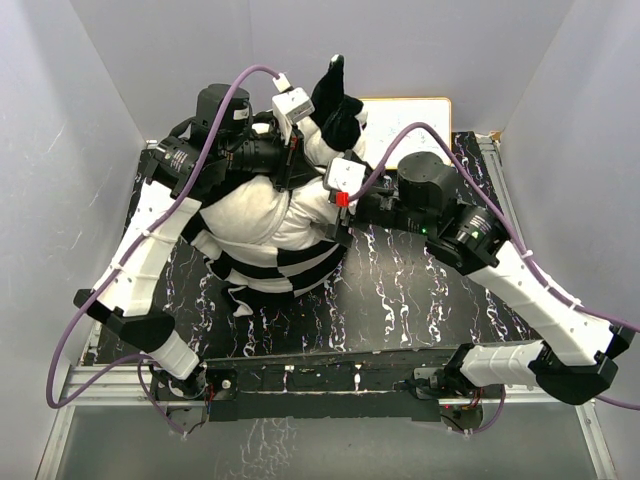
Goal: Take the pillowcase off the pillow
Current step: Remove the pillow from the pillowcase.
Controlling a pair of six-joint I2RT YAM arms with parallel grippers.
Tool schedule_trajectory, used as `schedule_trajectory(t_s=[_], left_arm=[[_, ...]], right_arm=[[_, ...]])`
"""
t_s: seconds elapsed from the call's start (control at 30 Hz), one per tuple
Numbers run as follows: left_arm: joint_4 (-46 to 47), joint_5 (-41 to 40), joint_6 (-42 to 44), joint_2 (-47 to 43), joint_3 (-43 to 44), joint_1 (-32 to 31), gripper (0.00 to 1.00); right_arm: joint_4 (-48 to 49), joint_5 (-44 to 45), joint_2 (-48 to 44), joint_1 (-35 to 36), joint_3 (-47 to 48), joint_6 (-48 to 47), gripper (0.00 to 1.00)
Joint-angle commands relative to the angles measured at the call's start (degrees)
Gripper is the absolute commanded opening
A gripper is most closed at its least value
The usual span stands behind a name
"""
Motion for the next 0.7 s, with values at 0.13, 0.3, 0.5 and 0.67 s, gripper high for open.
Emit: schedule_trajectory(t_s=[0.13, 0.3, 0.5, 0.67], left_arm=[[-13.92, 0.21, 0.52, 1.25, -3.65, 0.35, 0.0], [-13.59, -0.67, 1.21, 1.05, -0.48, 0.4, 0.0], [-7.52, -8.67, 4.08, 0.08, 7.63, 0.41, 0.0], [9.3, -13.86, 7.77, -7.63, 0.53, 0.41, 0.0]], right_arm=[[-3.06, -0.3, 6.22, -1.49, 4.91, -2.15, 0.69], [-0.33, 0.68, 7.05, -1.43, 0.04, 2.31, 0.41], [6.87, 0.12, 5.62, -1.43, -11.53, 10.58, 0.24], [15.05, 1.83, 4.5, -1.47, -19.03, 17.16, 0.08]])
